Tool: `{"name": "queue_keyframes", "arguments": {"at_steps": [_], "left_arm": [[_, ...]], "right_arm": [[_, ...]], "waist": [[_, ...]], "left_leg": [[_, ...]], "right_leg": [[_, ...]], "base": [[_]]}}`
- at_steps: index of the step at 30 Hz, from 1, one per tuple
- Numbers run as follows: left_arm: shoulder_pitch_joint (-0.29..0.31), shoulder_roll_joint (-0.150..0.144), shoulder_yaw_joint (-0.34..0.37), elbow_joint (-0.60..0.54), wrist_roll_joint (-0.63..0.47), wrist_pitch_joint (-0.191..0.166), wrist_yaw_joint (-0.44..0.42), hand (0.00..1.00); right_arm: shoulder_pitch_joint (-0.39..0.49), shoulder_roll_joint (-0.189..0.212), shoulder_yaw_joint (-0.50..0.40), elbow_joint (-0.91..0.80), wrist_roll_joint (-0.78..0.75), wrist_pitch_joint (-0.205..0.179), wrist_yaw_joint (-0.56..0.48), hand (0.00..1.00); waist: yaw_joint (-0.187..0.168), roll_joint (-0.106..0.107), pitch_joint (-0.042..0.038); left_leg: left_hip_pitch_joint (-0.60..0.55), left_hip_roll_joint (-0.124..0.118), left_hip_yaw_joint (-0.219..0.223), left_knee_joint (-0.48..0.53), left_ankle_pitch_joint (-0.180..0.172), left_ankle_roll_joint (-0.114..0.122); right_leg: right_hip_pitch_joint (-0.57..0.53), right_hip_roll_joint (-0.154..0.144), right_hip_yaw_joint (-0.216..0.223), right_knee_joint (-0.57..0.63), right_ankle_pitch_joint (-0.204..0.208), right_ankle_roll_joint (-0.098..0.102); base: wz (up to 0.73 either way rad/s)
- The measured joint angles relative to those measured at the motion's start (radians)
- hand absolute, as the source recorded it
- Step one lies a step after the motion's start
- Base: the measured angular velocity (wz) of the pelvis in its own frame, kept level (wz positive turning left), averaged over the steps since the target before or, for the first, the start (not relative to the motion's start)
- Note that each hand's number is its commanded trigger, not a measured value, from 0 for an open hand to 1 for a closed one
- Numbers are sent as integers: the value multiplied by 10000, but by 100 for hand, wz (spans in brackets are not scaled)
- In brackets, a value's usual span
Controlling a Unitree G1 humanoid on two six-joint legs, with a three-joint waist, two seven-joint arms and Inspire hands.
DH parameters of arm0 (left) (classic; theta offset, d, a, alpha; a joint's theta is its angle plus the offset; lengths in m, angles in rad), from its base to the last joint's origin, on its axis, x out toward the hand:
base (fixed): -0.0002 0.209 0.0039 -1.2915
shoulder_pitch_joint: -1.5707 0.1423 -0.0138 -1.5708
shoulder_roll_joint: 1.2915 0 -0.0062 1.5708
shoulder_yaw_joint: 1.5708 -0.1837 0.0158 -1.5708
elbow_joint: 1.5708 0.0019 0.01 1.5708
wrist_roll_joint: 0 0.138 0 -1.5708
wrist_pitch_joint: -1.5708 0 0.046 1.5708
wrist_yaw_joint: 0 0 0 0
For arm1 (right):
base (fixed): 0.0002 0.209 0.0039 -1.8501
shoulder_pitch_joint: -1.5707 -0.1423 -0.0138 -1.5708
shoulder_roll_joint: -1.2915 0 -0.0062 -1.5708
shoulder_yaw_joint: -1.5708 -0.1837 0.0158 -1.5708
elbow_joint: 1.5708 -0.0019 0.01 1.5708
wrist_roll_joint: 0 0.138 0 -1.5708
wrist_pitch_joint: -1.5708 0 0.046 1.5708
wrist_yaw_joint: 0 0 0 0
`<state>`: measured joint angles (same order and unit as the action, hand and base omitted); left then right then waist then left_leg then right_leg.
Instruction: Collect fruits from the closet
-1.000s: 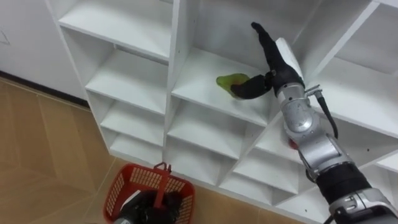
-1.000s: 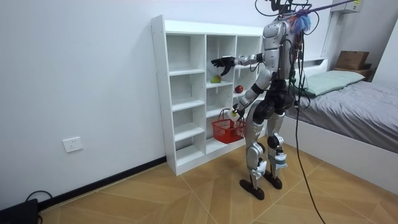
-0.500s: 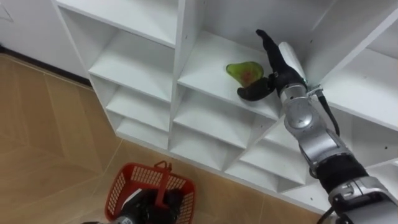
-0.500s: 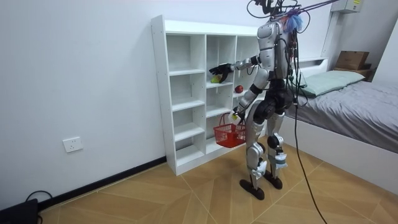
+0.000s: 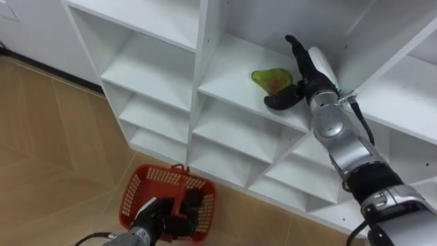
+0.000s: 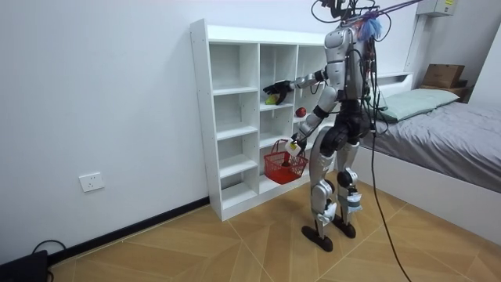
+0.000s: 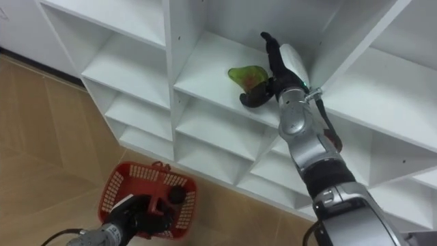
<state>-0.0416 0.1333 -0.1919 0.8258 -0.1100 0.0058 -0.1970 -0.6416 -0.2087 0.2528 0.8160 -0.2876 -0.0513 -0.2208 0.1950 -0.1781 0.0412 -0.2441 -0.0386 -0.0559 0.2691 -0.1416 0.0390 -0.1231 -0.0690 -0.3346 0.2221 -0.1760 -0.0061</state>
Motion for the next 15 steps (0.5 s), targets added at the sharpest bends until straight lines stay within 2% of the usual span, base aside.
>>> {"name": "queue_keyframes", "arguments": {"at_steps": [5, 10, 15], "left_arm": [[-17, 10, -155, 5, -12, -1, 192, 100], [-136, 13, -401, 219, -94, -7, 195, 100], [-261, 19, -552, 557, -100, -7, 196, 100]], "right_arm": [[-94, 1, 0, 199, -19, -62, -89, 0], [-280, -5, -4, 393, -189, -238, -207, 0], [-371, -55, -9, 399, -234, -503, -385, 0]], "waist": [[19, 13, 10], [16, 171, 124], [13, 173, 127]], "left_leg": [[-23, 6, 9, 7, 6, -1], [-74, 7, 6, 21, 17, 4], [-301, 33, 37, -19, 110, -16]], "right_leg": [[-13, 6, -4, 0, 9, -3], [-43, 6, -20, 4, 44, -9], [-355, 0, -30, 102, 75, -49]], "base": [[0], [0], [0]]}}
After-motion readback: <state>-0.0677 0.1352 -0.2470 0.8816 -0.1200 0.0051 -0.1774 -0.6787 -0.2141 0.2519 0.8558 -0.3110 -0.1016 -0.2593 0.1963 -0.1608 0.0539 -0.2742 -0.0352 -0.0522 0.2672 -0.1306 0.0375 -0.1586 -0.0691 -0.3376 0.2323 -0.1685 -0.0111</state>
